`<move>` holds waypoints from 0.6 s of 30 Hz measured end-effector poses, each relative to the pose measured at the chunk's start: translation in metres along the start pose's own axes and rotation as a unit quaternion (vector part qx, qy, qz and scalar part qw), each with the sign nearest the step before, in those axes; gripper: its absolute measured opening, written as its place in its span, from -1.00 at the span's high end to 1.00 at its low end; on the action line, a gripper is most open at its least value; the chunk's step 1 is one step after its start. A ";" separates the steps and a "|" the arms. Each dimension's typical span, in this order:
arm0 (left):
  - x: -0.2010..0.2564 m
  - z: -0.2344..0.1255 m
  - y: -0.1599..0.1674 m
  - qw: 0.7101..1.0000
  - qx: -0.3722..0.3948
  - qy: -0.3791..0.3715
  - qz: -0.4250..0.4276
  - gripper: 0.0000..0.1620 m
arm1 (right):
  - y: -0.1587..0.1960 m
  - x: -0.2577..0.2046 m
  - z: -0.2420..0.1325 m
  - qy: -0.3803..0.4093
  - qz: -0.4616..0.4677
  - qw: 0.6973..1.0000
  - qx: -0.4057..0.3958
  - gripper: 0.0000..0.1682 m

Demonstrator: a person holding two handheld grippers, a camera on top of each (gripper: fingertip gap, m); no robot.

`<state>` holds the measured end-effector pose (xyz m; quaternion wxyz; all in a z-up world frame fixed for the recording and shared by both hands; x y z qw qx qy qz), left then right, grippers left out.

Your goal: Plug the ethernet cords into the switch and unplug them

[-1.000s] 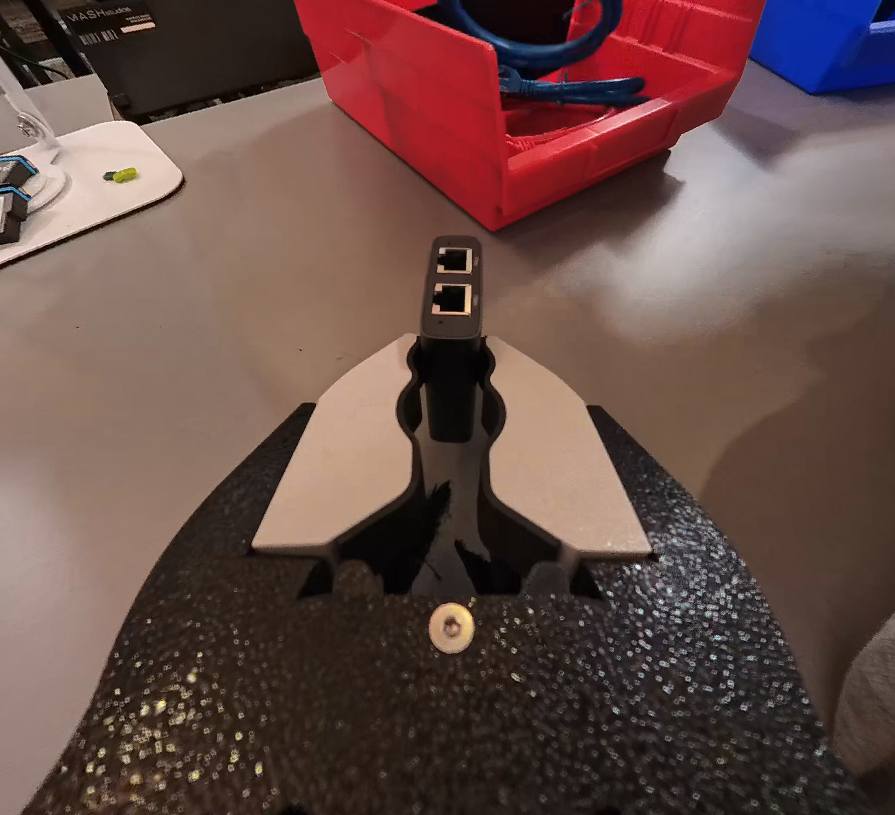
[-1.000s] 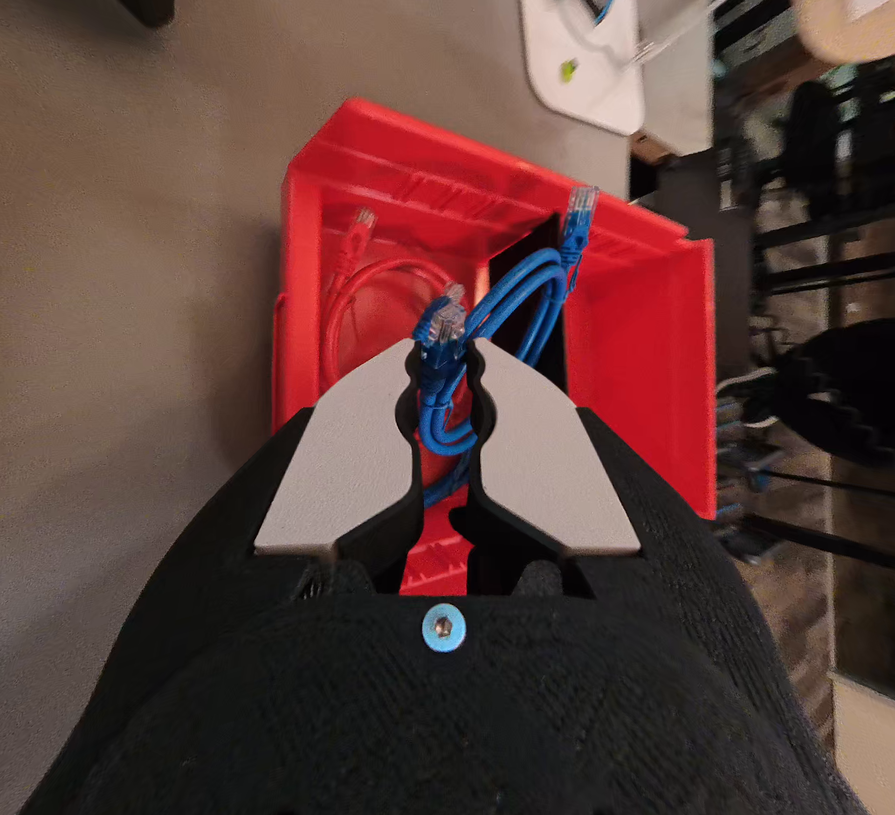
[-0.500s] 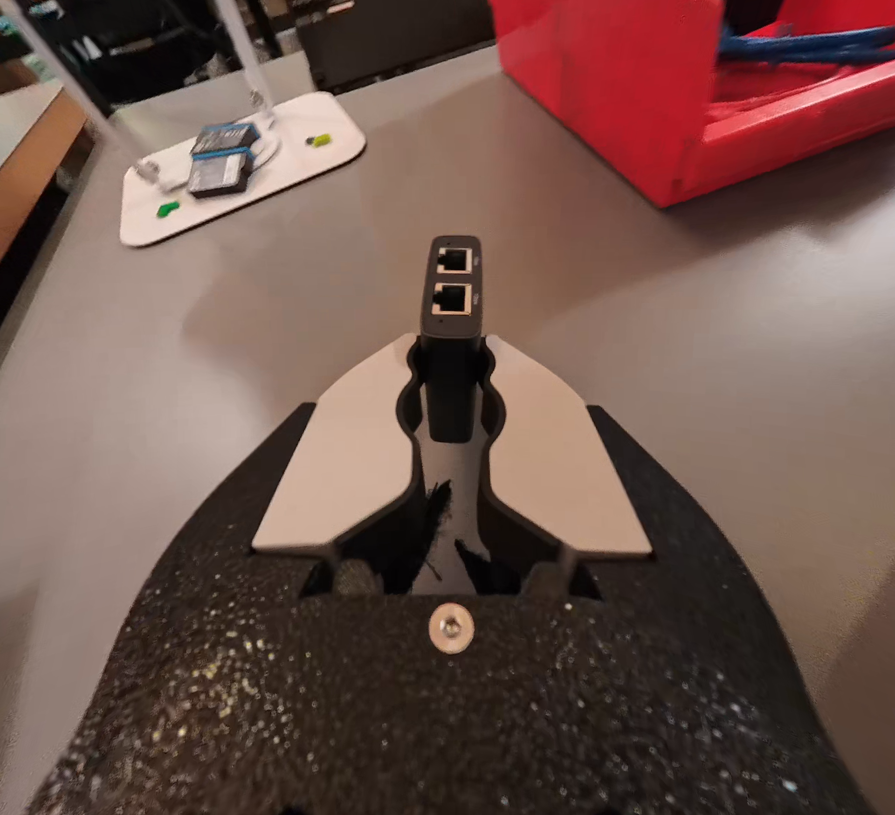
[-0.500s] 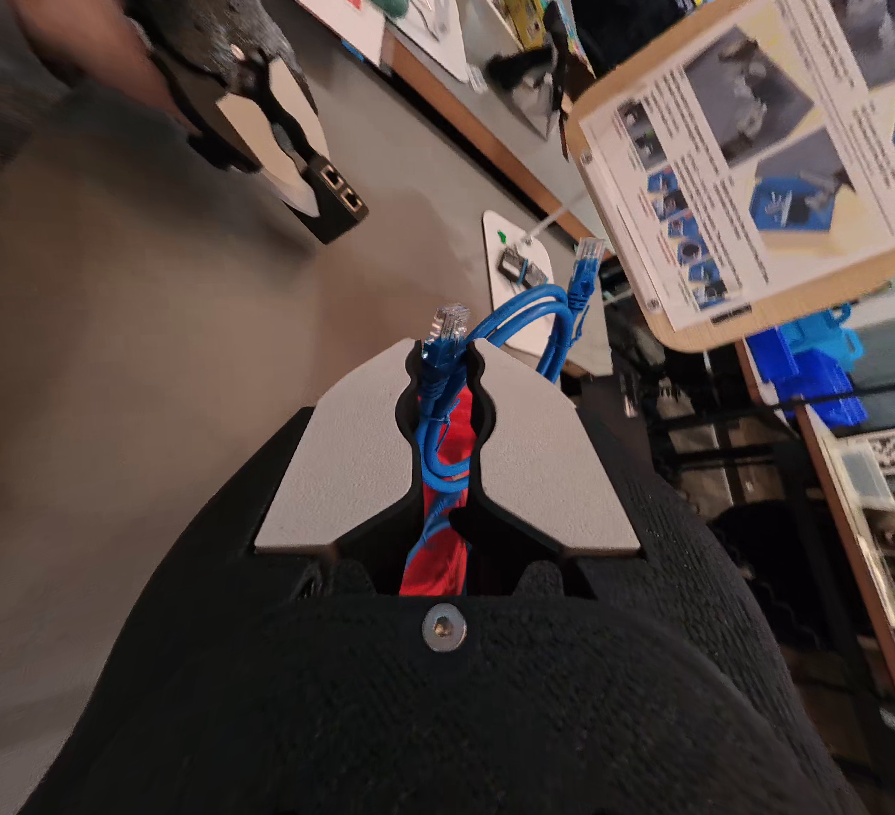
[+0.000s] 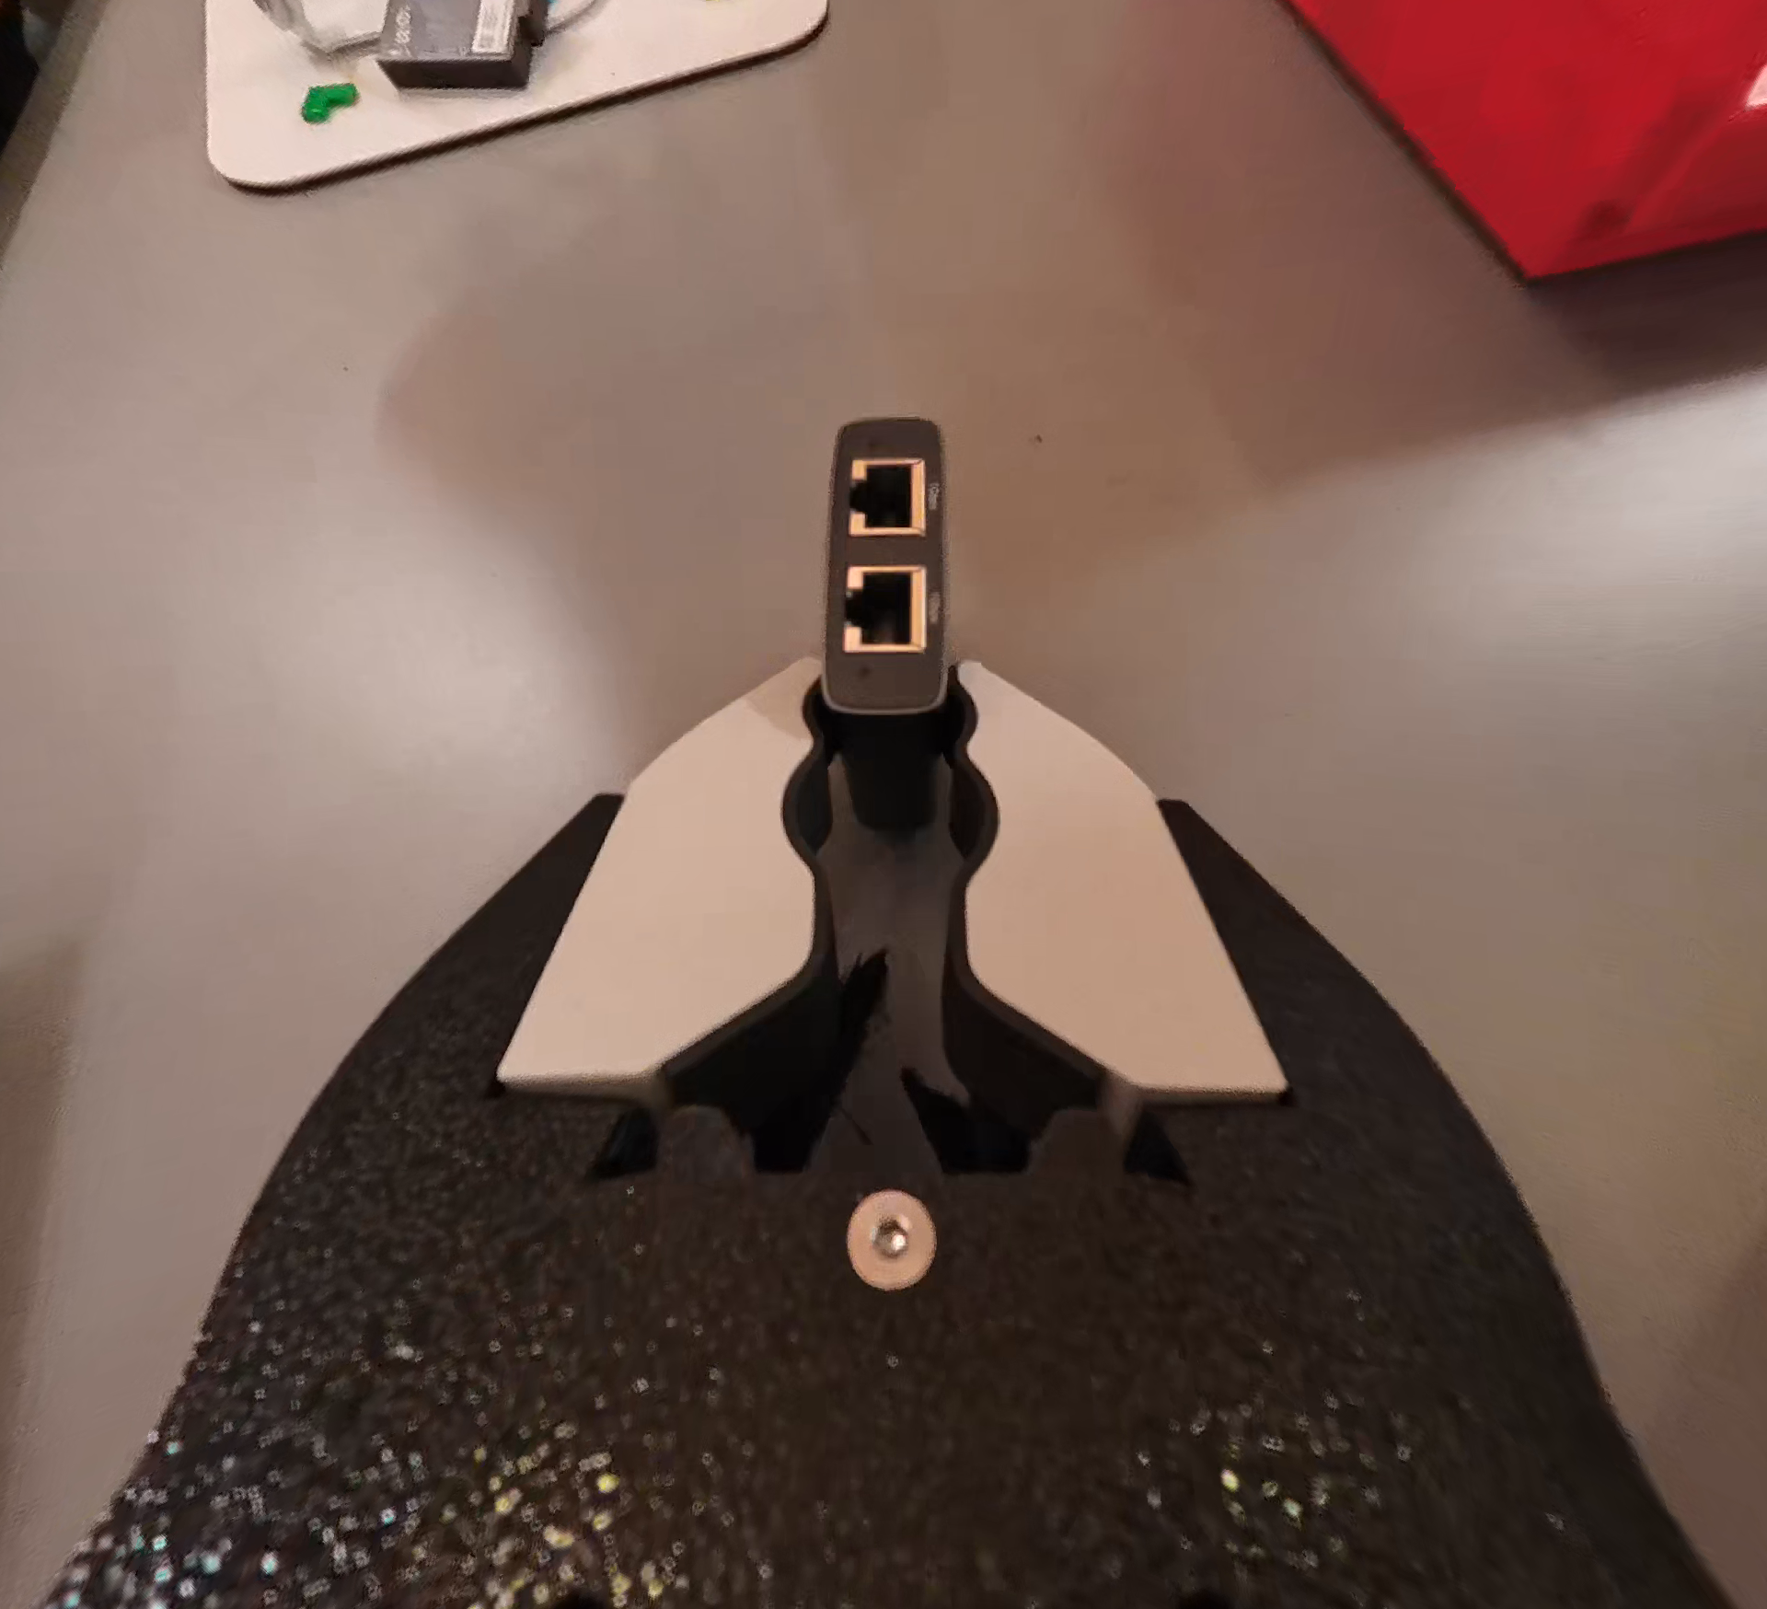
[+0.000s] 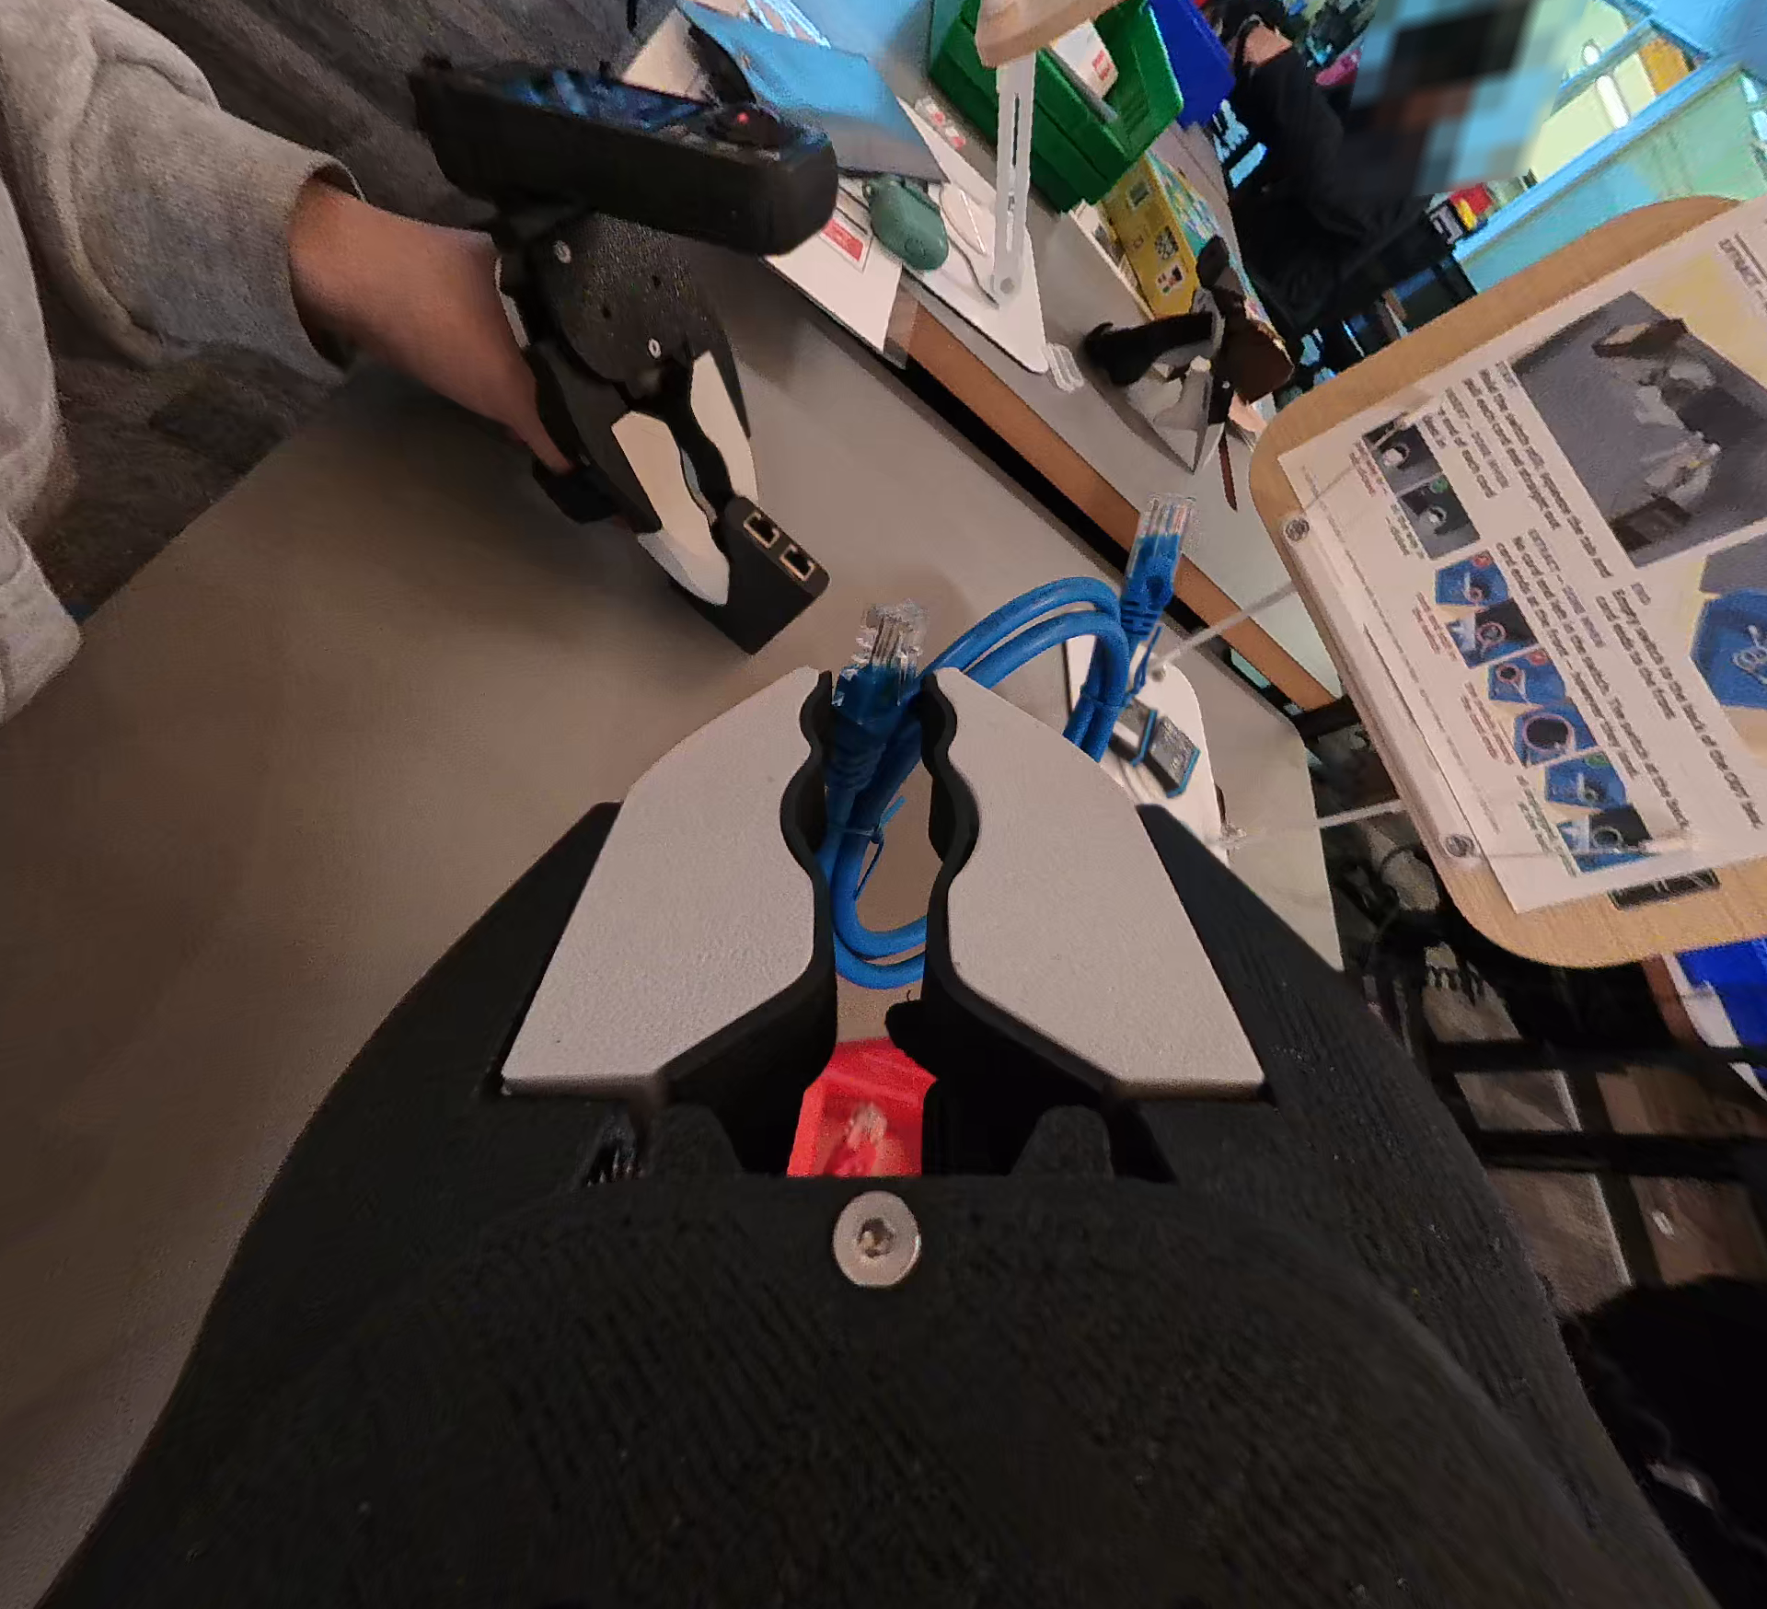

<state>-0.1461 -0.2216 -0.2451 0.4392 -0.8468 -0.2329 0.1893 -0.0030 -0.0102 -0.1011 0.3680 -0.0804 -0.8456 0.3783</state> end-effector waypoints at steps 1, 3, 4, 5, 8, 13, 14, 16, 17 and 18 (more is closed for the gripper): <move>0.000 0.000 0.000 1.000 0.000 0.003 -0.001 0.75 | -0.001 0.000 0.002 -0.003 0.001 1.000 0.006 0.81; 0.000 -0.001 0.000 1.000 0.001 -0.002 0.005 0.75 | -0.001 0.001 0.007 -0.007 0.003 1.000 0.012 0.81; 0.001 -0.001 0.000 1.000 0.002 -0.009 0.010 0.73 | 0.000 0.002 0.009 -0.009 0.004 1.000 0.014 0.81; 0.002 0.000 0.000 1.000 0.000 -0.016 0.012 0.58 | 0.001 0.002 0.011 -0.009 0.005 1.000 0.015 0.81; 0.005 -0.002 0.004 1.000 -0.022 0.003 0.005 0.23 | 0.004 0.002 0.014 -0.013 0.008 1.000 0.018 0.81; 0.009 -0.038 -0.028 0.993 0.098 0.011 0.063 -0.15 | 0.009 0.001 0.012 -0.054 0.023 0.997 0.045 0.81; 0.013 -0.049 -0.041 0.985 0.141 0.026 0.100 -0.19 | 0.009 0.002 0.011 -0.067 0.031 0.996 0.050 0.81; 0.028 -0.071 -0.066 0.952 0.236 0.096 0.169 -0.18 | 0.009 0.005 0.010 -0.092 0.047 0.993 0.059 0.81; 0.037 -0.081 -0.077 0.932 0.277 0.123 0.198 -0.15 | 0.008 0.006 0.010 -0.105 0.052 0.991 0.063 0.81; 0.043 -0.088 -0.085 0.913 0.308 0.133 0.231 -0.09 | 0.007 0.006 0.010 -0.120 0.055 0.989 0.066 0.81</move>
Point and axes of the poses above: each gripper's, where its closed fingertips meet, z out along the fingers, y out of its underside, x = y × z across the jaws, the point moved 10 cm from there along -z, back along the fingers, and after that the axes turned 6 degrees about -y, right-handed, at the moved point
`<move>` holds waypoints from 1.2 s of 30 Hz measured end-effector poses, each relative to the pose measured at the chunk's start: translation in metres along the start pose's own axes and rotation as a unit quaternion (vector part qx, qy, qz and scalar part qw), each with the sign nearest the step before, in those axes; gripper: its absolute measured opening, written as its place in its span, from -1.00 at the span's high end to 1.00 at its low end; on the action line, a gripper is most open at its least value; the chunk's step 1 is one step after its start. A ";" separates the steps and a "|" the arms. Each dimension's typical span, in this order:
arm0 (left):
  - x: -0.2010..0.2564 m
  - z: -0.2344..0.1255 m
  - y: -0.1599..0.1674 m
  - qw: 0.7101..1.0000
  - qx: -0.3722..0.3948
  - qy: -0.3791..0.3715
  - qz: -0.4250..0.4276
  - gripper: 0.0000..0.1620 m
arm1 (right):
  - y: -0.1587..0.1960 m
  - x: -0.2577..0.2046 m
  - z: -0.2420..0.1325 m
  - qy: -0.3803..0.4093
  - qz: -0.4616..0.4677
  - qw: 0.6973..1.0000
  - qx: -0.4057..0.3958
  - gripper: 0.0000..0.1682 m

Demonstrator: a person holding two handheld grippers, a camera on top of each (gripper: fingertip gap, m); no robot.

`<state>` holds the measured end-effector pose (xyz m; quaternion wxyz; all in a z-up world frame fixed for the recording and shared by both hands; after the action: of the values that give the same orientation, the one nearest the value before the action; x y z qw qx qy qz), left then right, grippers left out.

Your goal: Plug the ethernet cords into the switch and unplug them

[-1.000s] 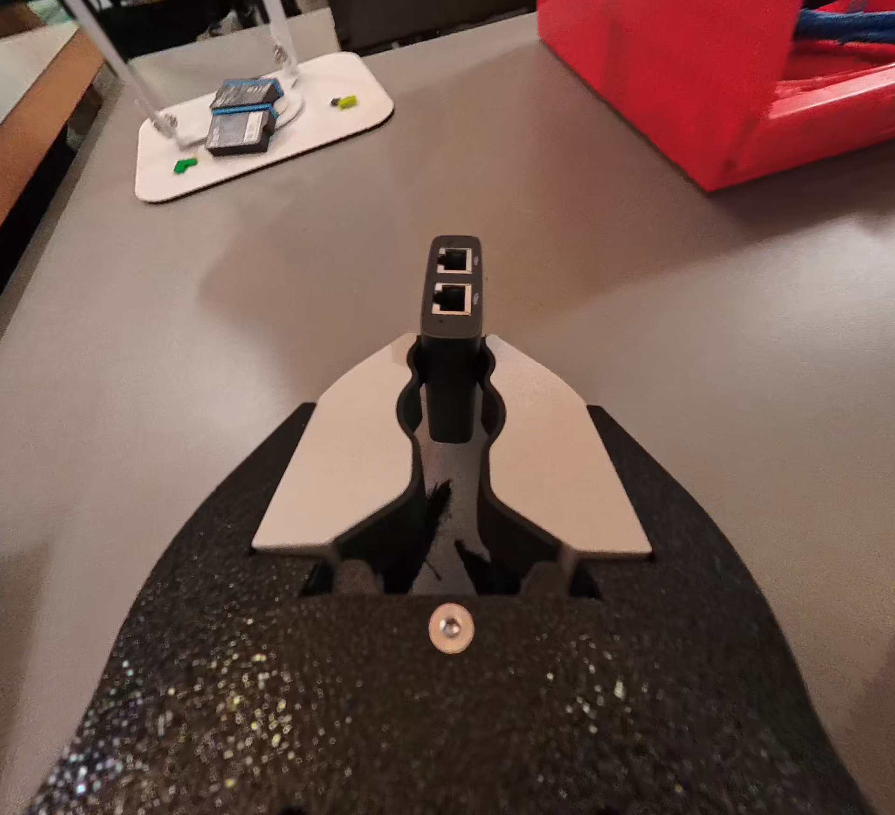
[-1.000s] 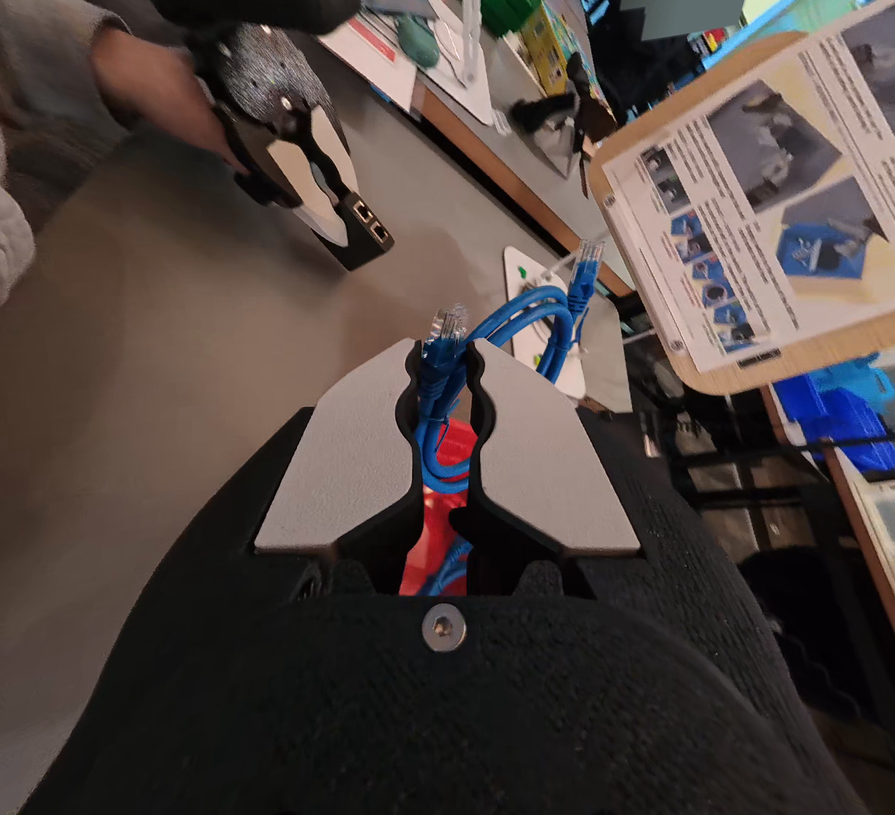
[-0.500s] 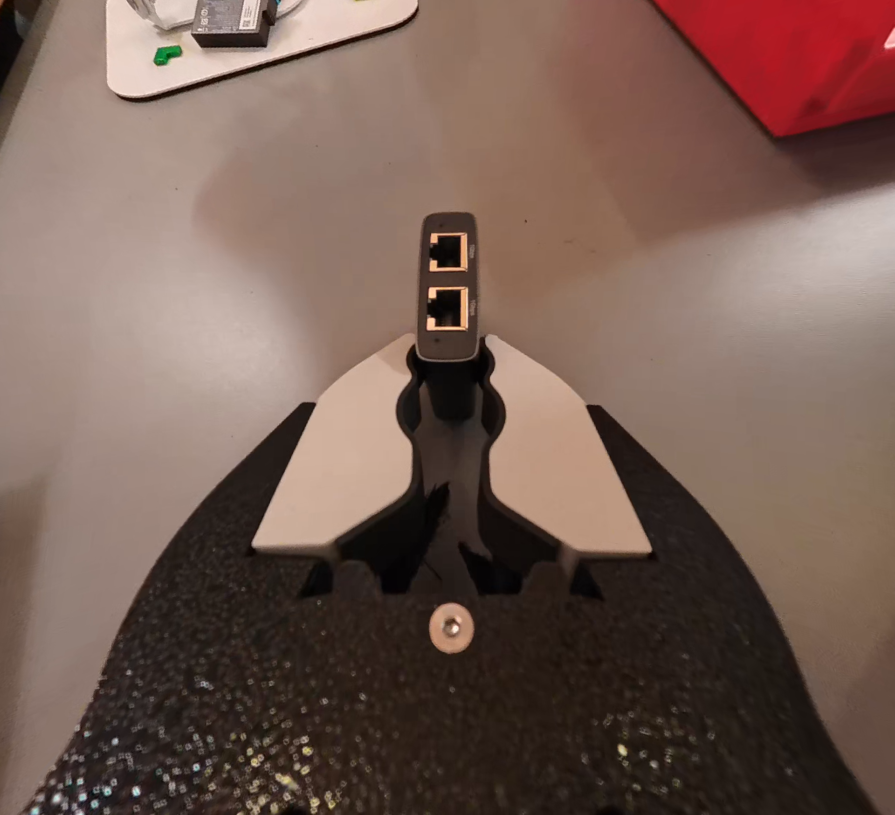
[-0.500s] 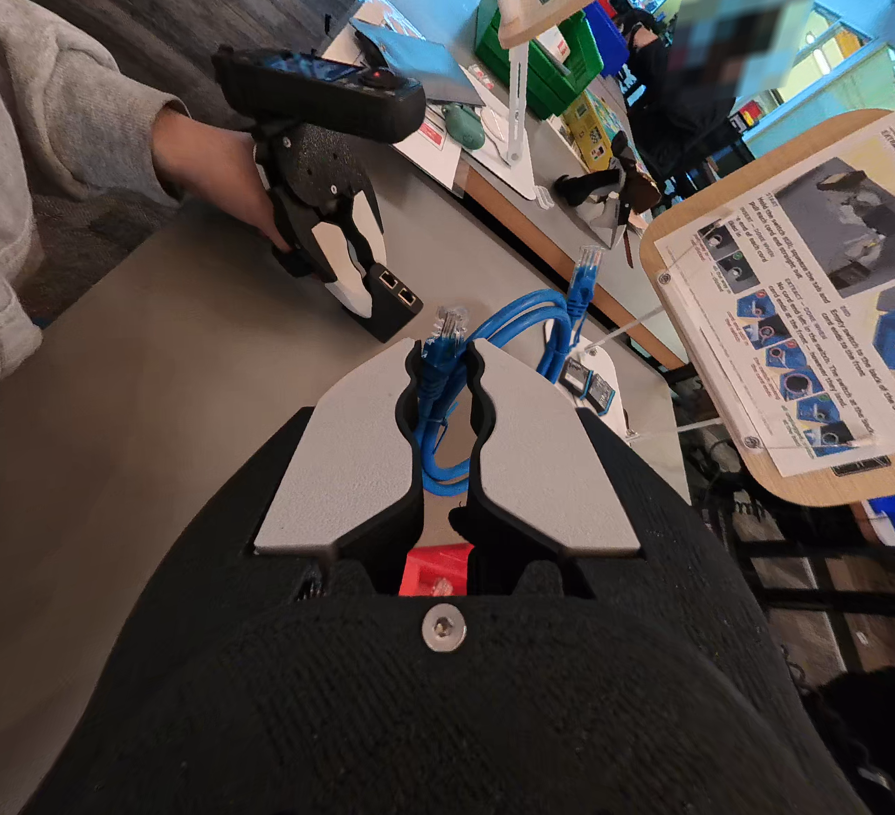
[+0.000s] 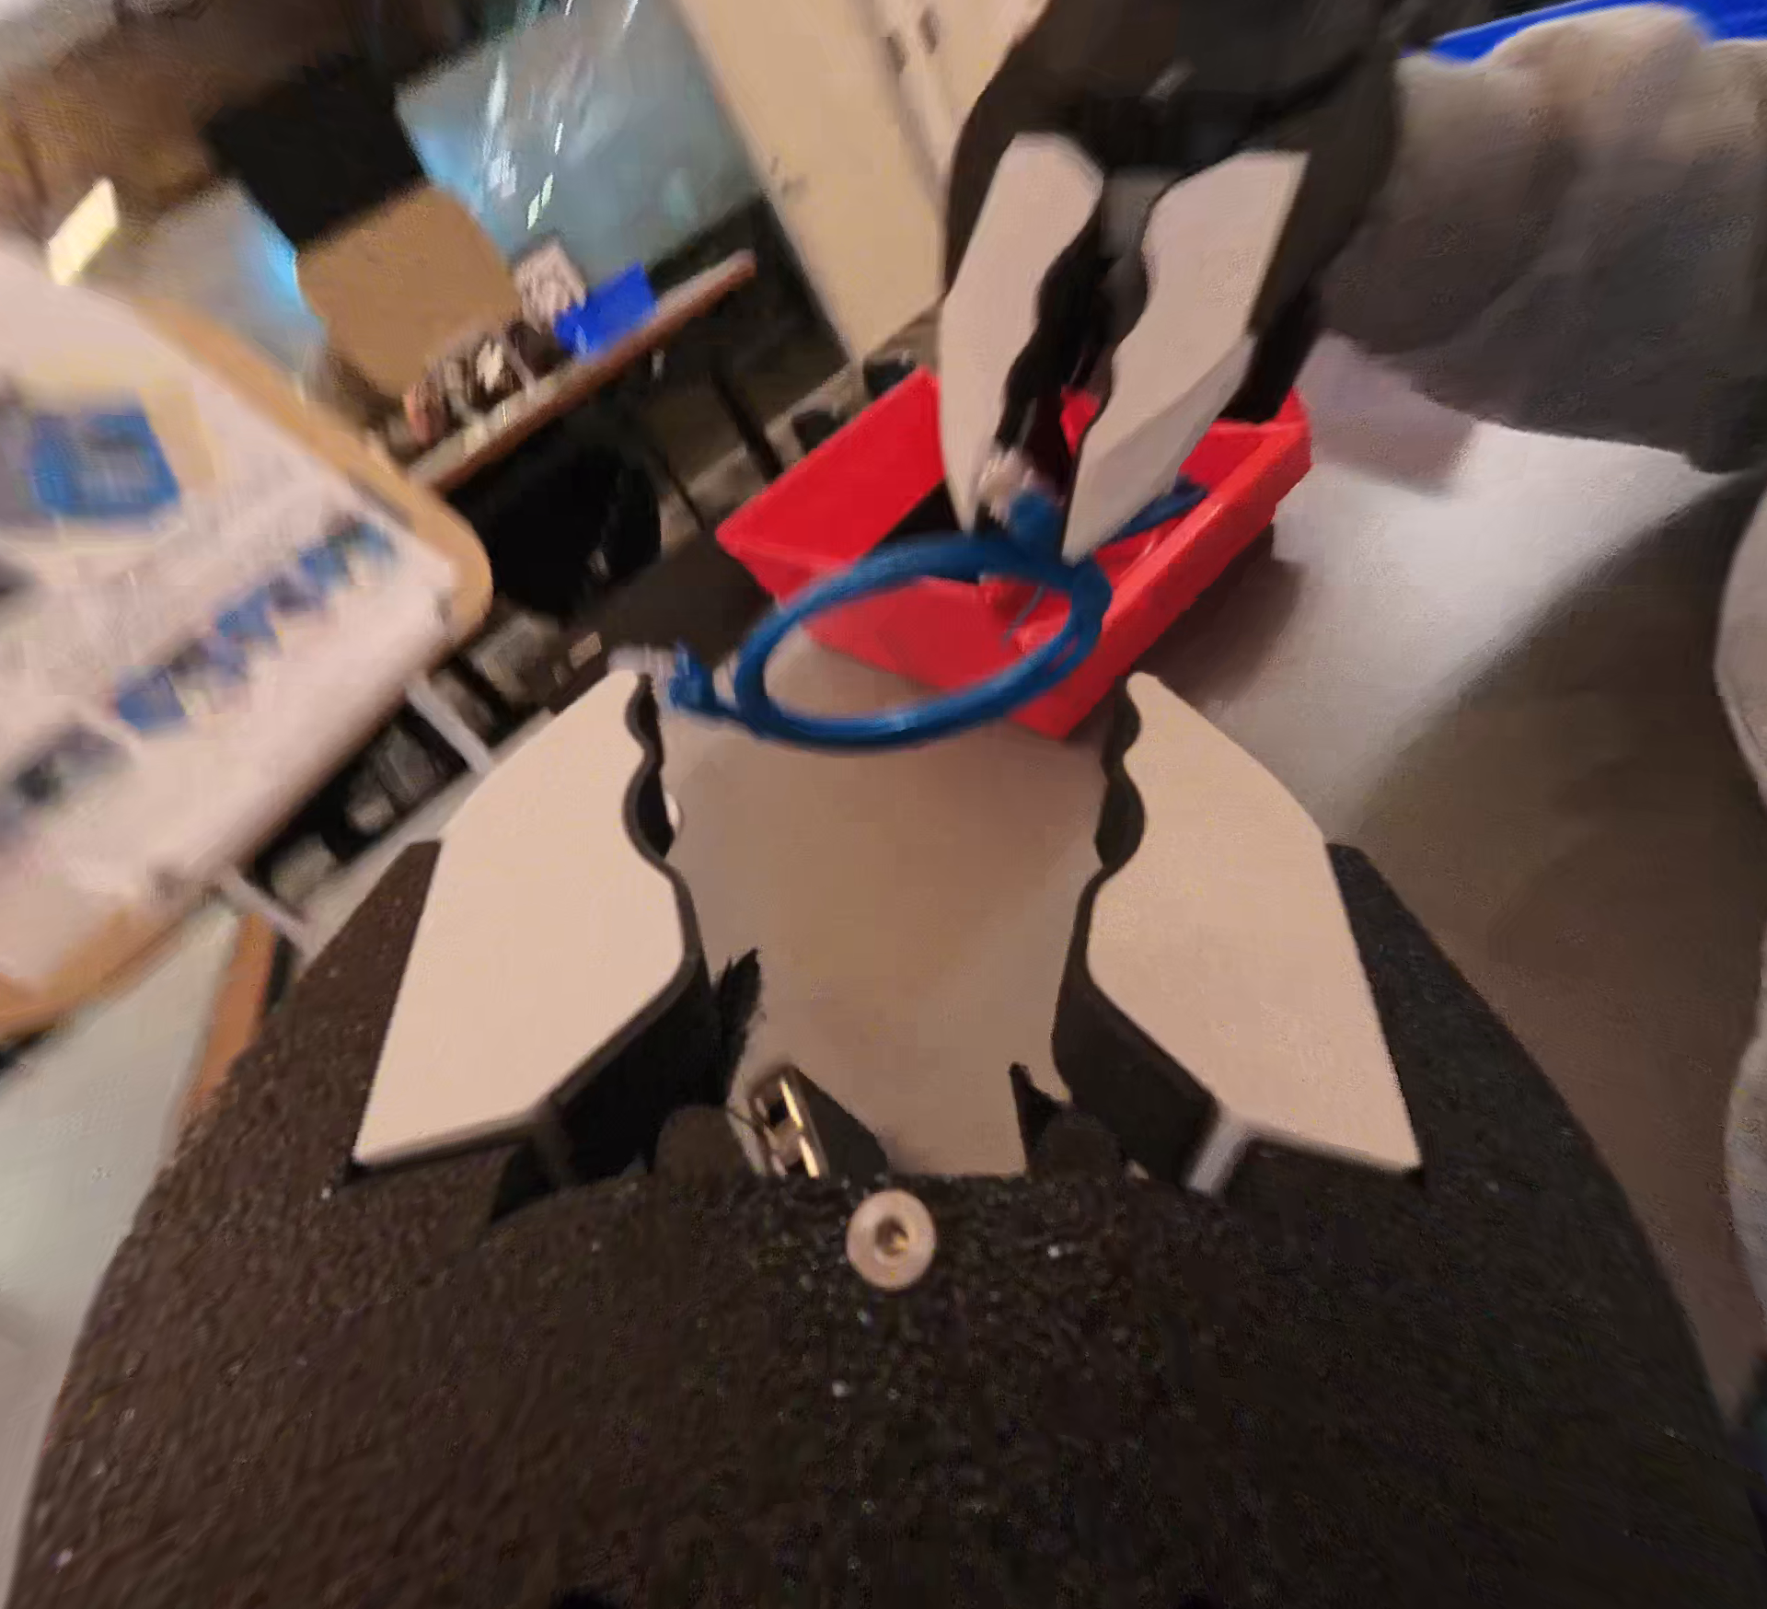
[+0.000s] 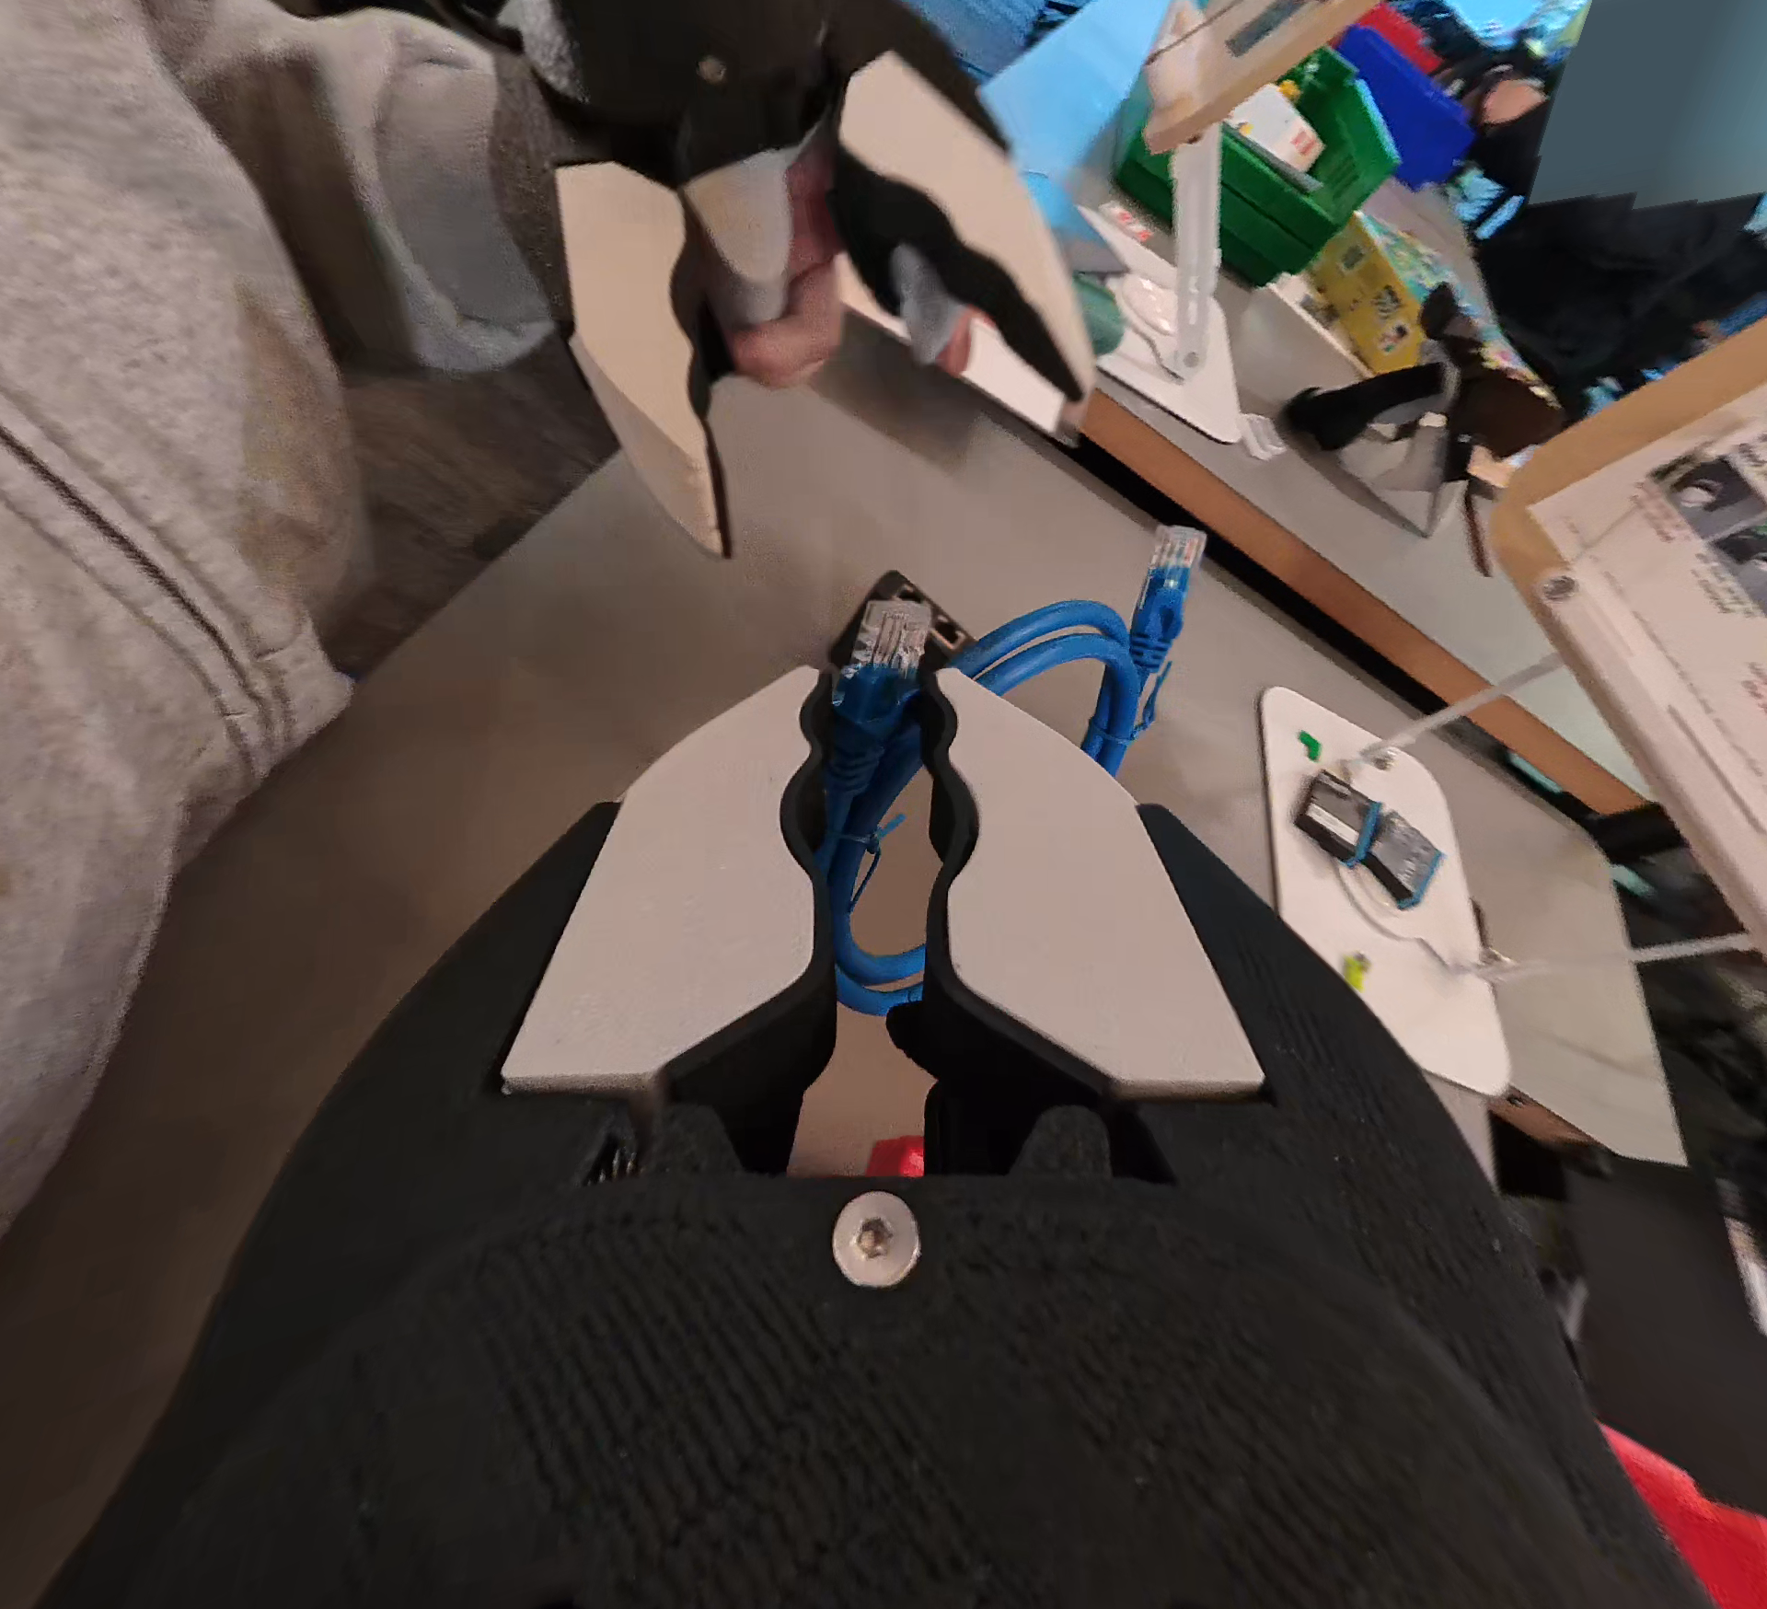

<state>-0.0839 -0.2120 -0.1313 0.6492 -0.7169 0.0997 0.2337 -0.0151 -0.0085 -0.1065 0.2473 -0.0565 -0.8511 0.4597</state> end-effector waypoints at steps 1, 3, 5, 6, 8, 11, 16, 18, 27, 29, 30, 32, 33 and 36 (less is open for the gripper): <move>0.000 0.003 -0.008 0.999 0.014 0.000 0.039 -0.02 | -0.001 0.000 0.000 -0.016 0.000 1.000 0.003 0.81; -0.003 0.010 -0.016 0.996 0.012 -0.008 0.089 0.05 | -0.004 -0.002 -0.001 -0.042 -0.002 0.999 0.009 0.81; -0.001 0.014 -0.021 0.995 0.029 0.046 0.086 0.18 | -0.006 -0.002 -0.004 -0.056 -0.002 0.998 0.014 0.81; 0.002 0.016 -0.024 0.993 0.048 0.078 0.077 0.22 | -0.007 -0.003 -0.005 -0.065 -0.005 0.998 0.014 0.81; 0.007 0.019 -0.026 0.988 0.067 0.111 0.083 0.31 | -0.008 -0.004 -0.007 -0.088 -0.010 0.996 0.012 0.81; 0.009 0.026 -0.024 0.985 0.016 0.098 0.139 0.28 | -0.011 -0.006 -0.010 -0.129 -0.013 0.991 0.014 0.81; 0.018 0.032 -0.015 0.972 -0.028 0.143 0.182 0.45 | -0.015 -0.006 -0.013 -0.163 -0.022 0.986 0.035 0.80; 0.020 0.035 -0.013 0.973 -0.031 0.115 0.198 0.67 | -0.017 -0.005 -0.012 -0.159 -0.027 0.986 0.043 0.81; 0.012 0.042 0.005 0.998 0.017 0.063 -0.011 0.94 | -0.024 0.006 -0.030 0.035 -0.032 0.991 0.125 0.62; 0.012 0.042 0.008 0.997 0.046 0.050 -0.049 0.94 | -0.025 0.005 -0.035 0.060 -0.012 0.988 0.143 0.58; 0.012 0.042 0.009 0.995 0.057 0.035 -0.068 0.94 | -0.025 0.006 -0.036 0.072 0.007 0.985 0.156 0.57; 0.015 0.043 0.011 0.994 0.072 0.003 -0.087 0.94 | -0.025 0.005 -0.036 0.079 0.057 0.981 0.170 0.58; 0.017 0.044 0.011 0.993 0.076 -0.019 -0.085 0.93 | -0.025 0.004 -0.036 0.083 0.081 0.979 0.166 0.56; 0.021 0.044 0.011 0.991 0.077 -0.077 -0.071 0.94 | -0.033 -0.004 -0.046 0.135 0.083 0.977 0.146 0.49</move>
<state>-0.0794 -0.1670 -0.1526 0.7235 -0.6498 0.0160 0.2325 0.0145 0.0058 -0.0605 0.3264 -0.1514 -0.7259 0.5861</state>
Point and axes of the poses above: each gripper's, where its closed fingertips meet, z out along the fingers, y out of its underside, x = y × z across the jaws, the point moved 10 cm from there along -z, back along the fingers, and after that the axes turned 6 degrees about -y, right-handed, at the moved point
